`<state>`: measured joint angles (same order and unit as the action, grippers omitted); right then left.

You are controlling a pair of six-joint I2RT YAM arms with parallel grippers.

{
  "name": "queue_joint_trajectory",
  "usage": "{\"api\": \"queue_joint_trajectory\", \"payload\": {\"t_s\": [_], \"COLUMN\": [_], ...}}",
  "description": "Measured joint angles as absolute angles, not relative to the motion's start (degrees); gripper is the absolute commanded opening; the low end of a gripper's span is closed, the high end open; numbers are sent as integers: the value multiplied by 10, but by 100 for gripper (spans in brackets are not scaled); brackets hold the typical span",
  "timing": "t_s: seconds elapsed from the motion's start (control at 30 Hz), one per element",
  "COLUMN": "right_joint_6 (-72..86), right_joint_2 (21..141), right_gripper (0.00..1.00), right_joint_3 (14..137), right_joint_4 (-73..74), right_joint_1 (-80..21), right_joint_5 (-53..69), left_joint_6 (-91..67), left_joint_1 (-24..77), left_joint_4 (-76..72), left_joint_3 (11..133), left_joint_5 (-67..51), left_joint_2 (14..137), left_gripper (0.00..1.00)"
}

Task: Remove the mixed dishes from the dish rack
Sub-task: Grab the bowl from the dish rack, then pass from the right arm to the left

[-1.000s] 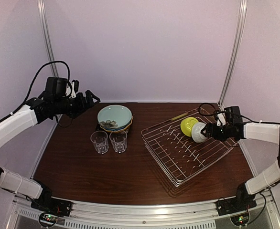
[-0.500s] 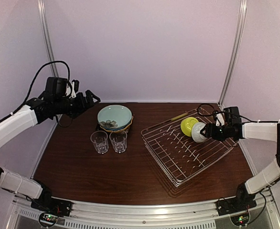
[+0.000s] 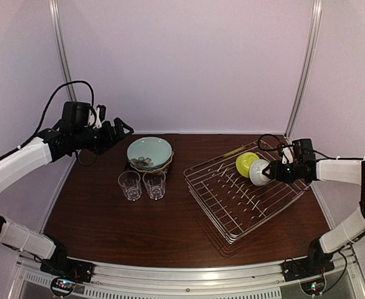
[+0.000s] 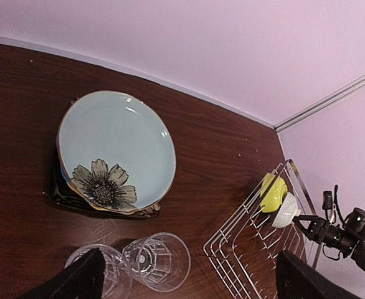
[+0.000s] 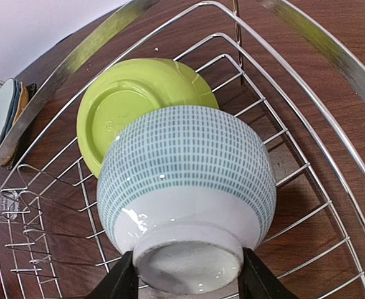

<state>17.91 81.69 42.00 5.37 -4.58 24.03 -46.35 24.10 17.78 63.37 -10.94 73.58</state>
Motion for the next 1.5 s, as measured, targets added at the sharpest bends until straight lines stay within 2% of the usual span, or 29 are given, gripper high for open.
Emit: {"api": "queue_joint_trajectory", "payload": {"t_s": [0.83,1.13,1.5], "right_joint_6": [183,210,279], "right_joint_2": [718,684,651], "right_gripper": [42,41,40], "right_joint_3": [440,441,469], "right_joint_4": [122,121,74], "right_joint_1": [-46,-59,-130], "right_joint_5": [272,330,387], "left_joint_6": [-400,-352,-324], "left_joint_1": [265,341,428], "left_joint_4": [79,-30,-135], "left_joint_3": [600,608,700], "left_joint_5": [-162,-230,-317], "left_joint_2": [752,836,949], "left_gripper": [97,97,89]}}
